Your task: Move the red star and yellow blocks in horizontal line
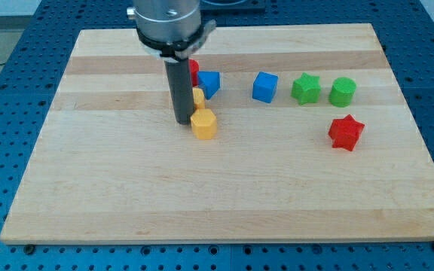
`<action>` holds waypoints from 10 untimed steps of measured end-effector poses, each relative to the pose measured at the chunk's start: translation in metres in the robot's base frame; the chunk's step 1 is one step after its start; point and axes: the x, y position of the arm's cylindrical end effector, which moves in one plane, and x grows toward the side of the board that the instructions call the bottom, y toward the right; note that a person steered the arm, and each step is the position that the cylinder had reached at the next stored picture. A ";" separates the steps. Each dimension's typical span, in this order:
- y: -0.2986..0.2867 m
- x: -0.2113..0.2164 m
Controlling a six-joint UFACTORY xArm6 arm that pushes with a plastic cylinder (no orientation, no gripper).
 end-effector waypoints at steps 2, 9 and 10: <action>-0.003 0.020; -0.022 -0.073; 0.037 -0.028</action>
